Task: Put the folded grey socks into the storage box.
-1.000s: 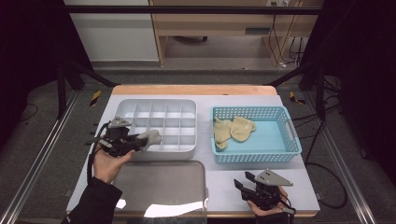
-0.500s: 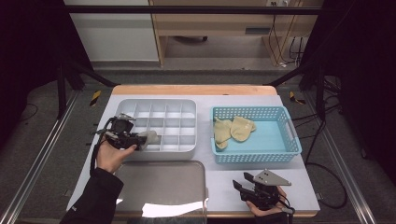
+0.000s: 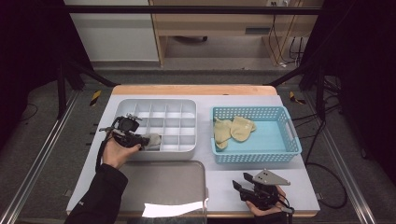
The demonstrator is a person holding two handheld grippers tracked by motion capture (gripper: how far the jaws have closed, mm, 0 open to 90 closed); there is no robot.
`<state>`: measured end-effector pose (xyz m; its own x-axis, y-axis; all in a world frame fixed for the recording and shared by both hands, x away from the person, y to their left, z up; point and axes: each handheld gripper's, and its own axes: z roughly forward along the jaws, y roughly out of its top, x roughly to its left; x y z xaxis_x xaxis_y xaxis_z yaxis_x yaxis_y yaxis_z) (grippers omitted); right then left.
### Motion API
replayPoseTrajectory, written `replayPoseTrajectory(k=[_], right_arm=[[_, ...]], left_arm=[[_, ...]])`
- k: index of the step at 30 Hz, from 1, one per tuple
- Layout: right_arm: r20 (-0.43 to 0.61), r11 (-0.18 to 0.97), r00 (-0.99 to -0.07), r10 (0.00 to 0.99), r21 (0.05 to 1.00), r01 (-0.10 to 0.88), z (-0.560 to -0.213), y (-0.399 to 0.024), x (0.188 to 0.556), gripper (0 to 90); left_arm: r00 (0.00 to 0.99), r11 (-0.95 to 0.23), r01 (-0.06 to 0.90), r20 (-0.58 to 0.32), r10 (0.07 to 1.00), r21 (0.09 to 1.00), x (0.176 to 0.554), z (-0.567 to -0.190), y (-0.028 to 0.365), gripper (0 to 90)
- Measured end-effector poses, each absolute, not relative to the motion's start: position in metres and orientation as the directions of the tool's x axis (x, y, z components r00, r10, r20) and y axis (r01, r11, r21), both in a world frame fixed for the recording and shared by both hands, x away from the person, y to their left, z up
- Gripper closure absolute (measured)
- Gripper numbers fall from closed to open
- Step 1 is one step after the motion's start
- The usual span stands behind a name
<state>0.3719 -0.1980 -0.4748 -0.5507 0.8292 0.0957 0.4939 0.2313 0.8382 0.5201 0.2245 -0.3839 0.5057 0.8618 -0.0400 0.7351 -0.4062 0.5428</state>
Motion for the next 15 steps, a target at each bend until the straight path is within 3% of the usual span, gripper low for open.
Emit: replayPoseTrajectory(k=[8, 15], right_arm=[[0.098, 0.233, -0.551, 0.829, 0.836, 0.497, -0.476, -0.197, 0.372, 45.8], [0.097, 0.233, -0.553, 0.828, 0.837, 0.495, -0.475, -0.197, 0.372, 45.7]], left_arm=[[0.524, -0.460, 0.729, 0.018, 0.851, 0.507, 0.523, -0.387, 0.212, 66.5], [0.520, -0.422, 0.734, -0.041, 0.853, 0.532, 0.523, -0.397, 0.209, 65.3]])
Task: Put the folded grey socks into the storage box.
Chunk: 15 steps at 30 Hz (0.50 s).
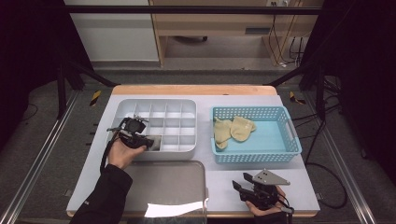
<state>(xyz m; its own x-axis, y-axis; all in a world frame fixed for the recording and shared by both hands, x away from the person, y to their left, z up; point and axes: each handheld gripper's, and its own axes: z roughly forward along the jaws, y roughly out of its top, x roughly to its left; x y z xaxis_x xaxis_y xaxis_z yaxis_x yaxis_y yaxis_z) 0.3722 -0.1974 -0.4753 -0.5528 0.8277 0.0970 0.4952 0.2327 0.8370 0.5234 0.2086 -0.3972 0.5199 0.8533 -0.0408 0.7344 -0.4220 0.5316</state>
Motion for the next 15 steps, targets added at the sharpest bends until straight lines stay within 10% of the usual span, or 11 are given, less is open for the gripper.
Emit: replayPoseTrajectory(k=[15], right_arm=[[0.099, 0.231, -0.552, 0.828, 0.837, 0.495, -0.475, -0.197, 0.372, 45.2]], left_arm=[[0.518, -0.324, 0.687, -0.125, 0.846, 0.651, 0.513, -0.410, 0.219, 54.9]])
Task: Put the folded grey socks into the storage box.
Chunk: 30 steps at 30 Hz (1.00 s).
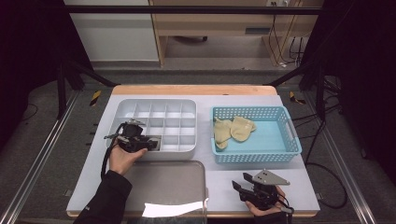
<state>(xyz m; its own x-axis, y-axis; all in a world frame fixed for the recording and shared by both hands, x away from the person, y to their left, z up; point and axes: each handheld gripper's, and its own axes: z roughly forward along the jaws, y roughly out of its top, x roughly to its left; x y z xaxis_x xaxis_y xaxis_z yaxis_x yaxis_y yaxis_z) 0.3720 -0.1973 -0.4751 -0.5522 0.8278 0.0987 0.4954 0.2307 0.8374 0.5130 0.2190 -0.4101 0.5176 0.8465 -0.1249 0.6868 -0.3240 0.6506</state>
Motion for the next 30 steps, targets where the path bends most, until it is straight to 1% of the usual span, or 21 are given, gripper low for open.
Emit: replayPoseTrajectory(k=[2, 5, 7, 11, 13, 15, 18, 21, 27, 30], right_arm=[[0.099, 0.229, -0.551, 0.829, 0.838, 0.495, -0.475, -0.198, 0.372, 45.3], [0.099, 0.228, -0.551, 0.829, 0.839, 0.495, -0.475, -0.198, 0.372, 45.5], [0.097, 0.229, -0.552, 0.828, 0.840, 0.492, -0.475, -0.197, 0.372, 45.5], [0.100, 0.227, -0.551, 0.828, 0.840, 0.493, -0.475, -0.198, 0.372, 45.6], [0.101, 0.225, -0.551, 0.828, 0.841, 0.492, -0.474, -0.198, 0.371, 45.6], [0.106, 0.219, -0.550, 0.828, 0.843, 0.492, -0.474, -0.198, 0.371, 45.7], [0.107, 0.213, -0.547, 0.831, 0.845, 0.490, -0.473, -0.199, 0.371, 45.8], [0.118, 0.196, -0.540, 0.834, 0.850, 0.488, -0.472, -0.201, 0.371, 45.8], [0.125, 0.176, -0.528, 0.840, 0.858, 0.483, -0.470, -0.204, 0.370, 45.5], [0.135, 0.157, -0.516, 0.846, 0.861, 0.483, -0.468, -0.206, 0.370, 44.6]], left_arm=[[0.508, -0.312, 0.684, -0.123, 0.853, 0.660, 0.511, -0.411, 0.219, 60.4], [0.486, -0.286, 0.682, -0.123, 0.865, 0.673, 0.511, -0.415, 0.217, 65.3], [0.484, -0.284, 0.681, -0.124, 0.866, 0.675, 0.512, -0.417, 0.216, 66.9], [0.487, -0.290, 0.671, -0.111, 0.866, 0.682, 0.511, -0.419, 0.215, 67.1], [0.488, -0.281, 0.659, -0.113, 0.865, 0.698, 0.508, -0.418, 0.217, 65.6], [0.489, -0.268, 0.641, -0.114, 0.865, 0.719, 0.503, -0.416, 0.218, 62.2], [0.496, -0.241, 0.597, -0.116, 0.861, 0.765, 0.494, -0.411, 0.221, 56.9], [0.499, -0.207, 0.558, -0.126, 0.857, 0.804, 0.481, -0.404, 0.225, 54.0], [0.518, -0.175, 0.485, -0.120, 0.847, 0.857, 0.449, -0.394, 0.229, 50.8], [0.528, -0.169, 0.469, -0.121, 0.840, 0.867, 0.433, -0.394, 0.230, 49.5]])
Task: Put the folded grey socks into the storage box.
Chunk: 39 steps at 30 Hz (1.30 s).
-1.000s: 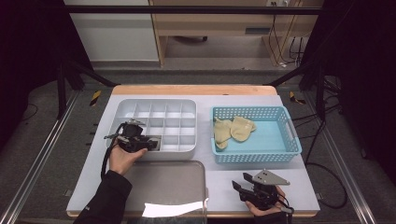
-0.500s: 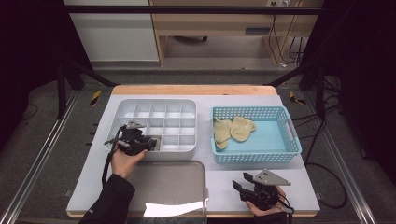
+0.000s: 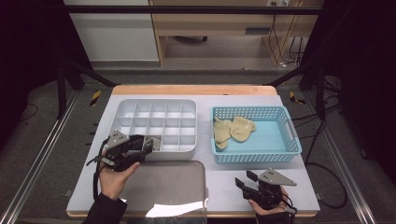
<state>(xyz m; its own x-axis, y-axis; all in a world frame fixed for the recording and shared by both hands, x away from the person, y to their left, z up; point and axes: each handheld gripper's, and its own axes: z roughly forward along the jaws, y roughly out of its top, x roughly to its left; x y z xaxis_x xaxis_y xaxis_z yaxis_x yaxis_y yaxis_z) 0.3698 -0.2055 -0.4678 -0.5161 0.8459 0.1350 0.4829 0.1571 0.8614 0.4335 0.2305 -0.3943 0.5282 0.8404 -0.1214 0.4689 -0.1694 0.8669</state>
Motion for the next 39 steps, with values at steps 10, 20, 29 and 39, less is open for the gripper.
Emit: replayPoseTrajectory(k=[10, 20, 29, 39], right_arm=[[0.126, 0.150, -0.512, 0.850, 0.873, 0.463, -0.463, -0.210, 0.369, 40.8], [0.128, 0.128, -0.488, 0.864, 0.880, 0.458, -0.456, -0.214, 0.369, 40.4], [0.125, 0.113, -0.467, 0.875, 0.886, 0.449, -0.445, -0.217, 0.373, 37.2], [0.111, 0.096, -0.441, 0.891, 0.901, 0.422, -0.423, -0.224, 0.382, 34.1]], left_arm=[[0.542, -0.171, 0.470, -0.131, 0.830, 0.866, 0.392, -0.416, 0.236, 47.9], [0.561, -0.185, 0.500, -0.154, 0.814, 0.846, 0.378, -0.444, 0.231, 46.8], [0.544, -0.185, 0.534, -0.167, 0.822, 0.825, 0.376, -0.459, 0.236, 42.0], [0.529, -0.169, 0.555, -0.188, 0.828, 0.814, 0.377, -0.465, 0.241, 40.4]])
